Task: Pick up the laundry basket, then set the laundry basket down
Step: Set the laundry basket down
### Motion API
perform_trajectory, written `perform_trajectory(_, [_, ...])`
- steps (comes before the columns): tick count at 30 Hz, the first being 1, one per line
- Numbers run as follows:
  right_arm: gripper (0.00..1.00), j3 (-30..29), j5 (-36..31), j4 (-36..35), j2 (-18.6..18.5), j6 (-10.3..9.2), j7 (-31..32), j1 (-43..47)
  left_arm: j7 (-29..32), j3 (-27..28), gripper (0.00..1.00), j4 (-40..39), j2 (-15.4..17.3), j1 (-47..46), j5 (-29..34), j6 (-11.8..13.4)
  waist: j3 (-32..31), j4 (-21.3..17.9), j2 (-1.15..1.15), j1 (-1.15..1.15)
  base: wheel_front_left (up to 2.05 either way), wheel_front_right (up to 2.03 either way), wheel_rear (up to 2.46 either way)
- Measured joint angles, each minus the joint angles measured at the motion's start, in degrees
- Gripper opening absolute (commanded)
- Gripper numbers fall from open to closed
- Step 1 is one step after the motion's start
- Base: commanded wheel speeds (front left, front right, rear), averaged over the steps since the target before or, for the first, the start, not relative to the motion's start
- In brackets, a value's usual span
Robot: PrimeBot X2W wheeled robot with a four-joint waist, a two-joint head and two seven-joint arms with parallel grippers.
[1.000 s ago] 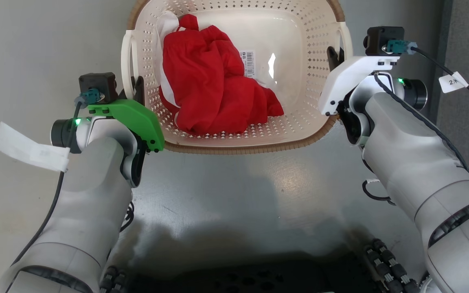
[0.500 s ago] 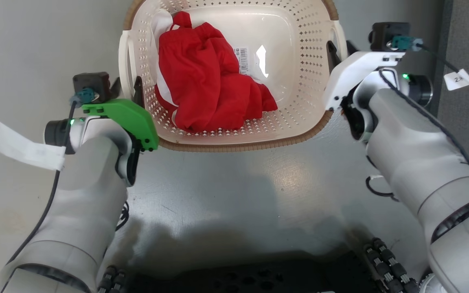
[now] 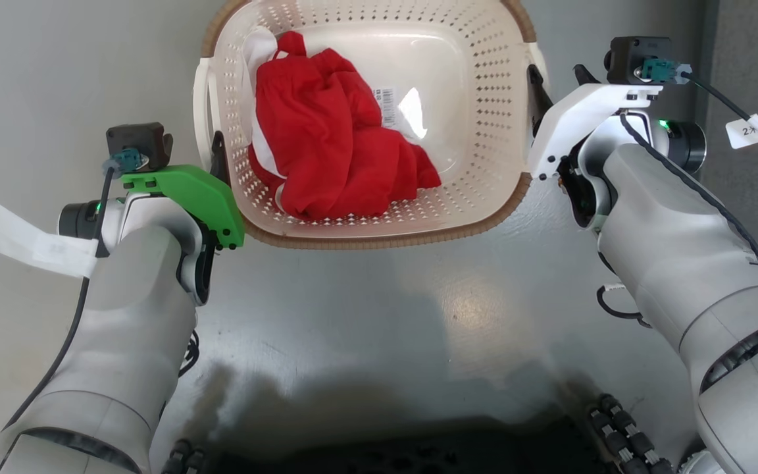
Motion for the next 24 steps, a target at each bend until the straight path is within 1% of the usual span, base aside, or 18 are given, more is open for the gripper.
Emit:
perform_trajectory(5, [1.00,0.2,0.2,0.0,-0.1,0.42,-0.3,0.1,0.0,0.0,1.00,0.3,0.1,0.0,0.0,0.0,-1.8,-0.2,0.00,0.00,0.00,0.00,0.00])
perform_trajectory(16, [1.00,0.8,1.1,0.4,-0.3,0.51,-0.7,3.0,0.0,0.1,1.00,0.4,0.3,0.6,0.0,0.0,-6.7,-0.9,0.00,0.00,0.00,0.00,0.00])
perform_trajectory(19, [1.00,1.1,1.1,0.6,-0.3,0.53,-1.0,4.0,0.0,0.2,1.00,0.1,0.3,1.9,0.0,-0.1,-8.2,-1.0,0.00,0.00,0.00,0.00,0.00])
perform_trajectory(21, [1.00,1.4,1.1,0.7,-0.3,0.96,-1.2,4.7,0.0,0.3,1.00,-0.4,0.3,2.6,0.1,-0.1,-9.2,-1.0,0.00,0.00,0.00,0.00,0.00])
perform_trajectory(24, [1.00,1.5,1.0,0.6,-0.3,1.01,-1.7,5.1,-0.2,0.7,1.00,-2.3,0.3,3.0,0.6,-0.1,-10.9,-1.0,0.00,0.00,0.00,0.00,0.00])
